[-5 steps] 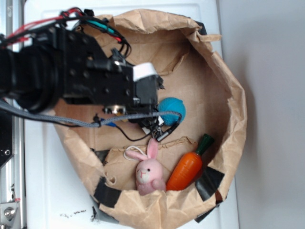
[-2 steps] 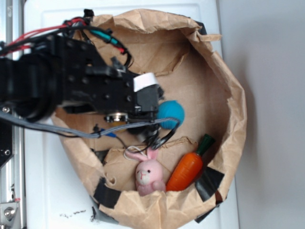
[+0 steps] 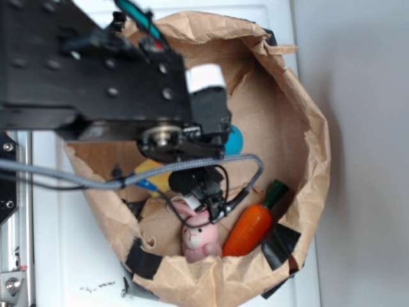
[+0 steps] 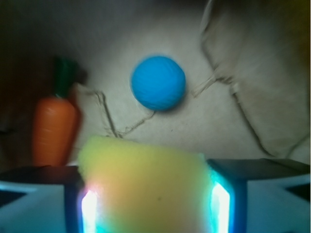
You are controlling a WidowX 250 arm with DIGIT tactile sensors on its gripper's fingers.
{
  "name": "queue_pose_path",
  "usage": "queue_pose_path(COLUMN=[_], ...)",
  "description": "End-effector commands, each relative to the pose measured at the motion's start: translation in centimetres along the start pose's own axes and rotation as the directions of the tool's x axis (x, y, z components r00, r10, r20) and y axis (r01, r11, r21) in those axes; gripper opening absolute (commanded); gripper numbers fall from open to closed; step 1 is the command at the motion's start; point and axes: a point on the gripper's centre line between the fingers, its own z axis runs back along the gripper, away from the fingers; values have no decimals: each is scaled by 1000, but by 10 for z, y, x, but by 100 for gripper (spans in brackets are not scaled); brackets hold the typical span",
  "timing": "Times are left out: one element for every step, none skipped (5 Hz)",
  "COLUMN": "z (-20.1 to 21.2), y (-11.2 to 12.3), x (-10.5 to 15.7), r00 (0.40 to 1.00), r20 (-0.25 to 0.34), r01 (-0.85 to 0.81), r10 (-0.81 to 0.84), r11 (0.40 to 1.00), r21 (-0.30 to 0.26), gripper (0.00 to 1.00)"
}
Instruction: Grab the green sponge.
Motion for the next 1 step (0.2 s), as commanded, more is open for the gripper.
queue_pose_path(z=[19], y=[-3], x=[-1], r00=[975], r20=[222], r01=[6], r10=[-9], r11=[1000], r21=[15], gripper=[0])
